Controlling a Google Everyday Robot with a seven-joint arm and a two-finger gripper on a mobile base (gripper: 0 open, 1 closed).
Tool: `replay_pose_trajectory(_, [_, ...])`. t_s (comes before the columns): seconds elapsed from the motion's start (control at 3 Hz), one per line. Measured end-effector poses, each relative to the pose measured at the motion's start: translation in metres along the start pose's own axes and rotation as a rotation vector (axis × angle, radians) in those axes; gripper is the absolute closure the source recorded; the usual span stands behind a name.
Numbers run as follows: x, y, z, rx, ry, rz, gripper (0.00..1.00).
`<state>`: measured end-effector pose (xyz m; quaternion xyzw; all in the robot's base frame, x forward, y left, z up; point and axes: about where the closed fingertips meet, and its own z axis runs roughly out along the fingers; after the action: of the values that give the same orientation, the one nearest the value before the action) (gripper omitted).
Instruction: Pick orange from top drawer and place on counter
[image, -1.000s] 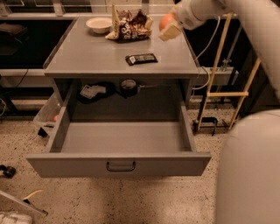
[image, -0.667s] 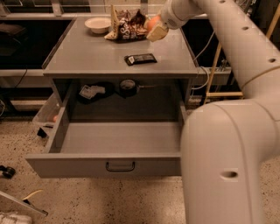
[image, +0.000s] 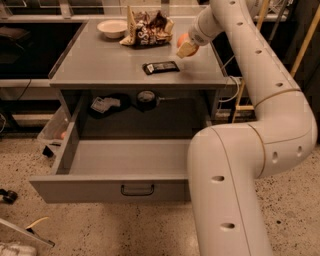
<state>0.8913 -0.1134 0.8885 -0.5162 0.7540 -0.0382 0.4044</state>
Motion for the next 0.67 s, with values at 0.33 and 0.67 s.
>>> replay_pose_trajectory(0.33, [0.0357, -0.0097, 0.0073, 0.024, 0.033, 0.069, 1.00])
replay_pose_trajectory(0.67, [0.0367, -0.0093, 0.0089, 0.023, 0.034, 0.072, 1.00])
